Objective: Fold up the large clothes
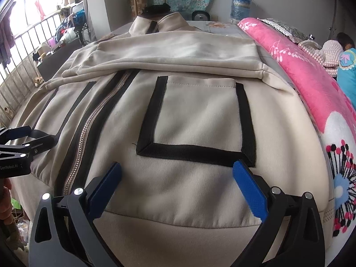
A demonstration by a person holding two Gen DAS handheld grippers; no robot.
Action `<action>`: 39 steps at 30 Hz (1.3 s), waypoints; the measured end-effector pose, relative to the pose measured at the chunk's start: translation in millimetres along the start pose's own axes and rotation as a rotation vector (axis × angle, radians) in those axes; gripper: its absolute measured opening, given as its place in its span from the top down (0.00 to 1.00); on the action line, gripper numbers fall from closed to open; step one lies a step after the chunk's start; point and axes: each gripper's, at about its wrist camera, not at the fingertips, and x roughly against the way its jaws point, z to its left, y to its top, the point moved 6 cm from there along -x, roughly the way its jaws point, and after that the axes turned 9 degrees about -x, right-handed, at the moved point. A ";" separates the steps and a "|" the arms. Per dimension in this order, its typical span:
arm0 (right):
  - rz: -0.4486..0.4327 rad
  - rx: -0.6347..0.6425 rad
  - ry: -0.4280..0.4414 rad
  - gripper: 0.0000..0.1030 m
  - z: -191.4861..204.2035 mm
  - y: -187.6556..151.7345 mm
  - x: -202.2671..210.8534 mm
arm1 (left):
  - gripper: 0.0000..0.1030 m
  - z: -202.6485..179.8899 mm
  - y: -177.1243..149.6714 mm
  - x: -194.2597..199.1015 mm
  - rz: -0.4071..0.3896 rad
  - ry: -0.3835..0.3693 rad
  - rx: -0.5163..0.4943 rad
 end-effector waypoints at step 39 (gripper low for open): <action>0.079 0.066 0.020 0.06 8.4 -20.2 25.4 | 0.06 0.0 -4.6 2.3 -0.001 0.027 0.046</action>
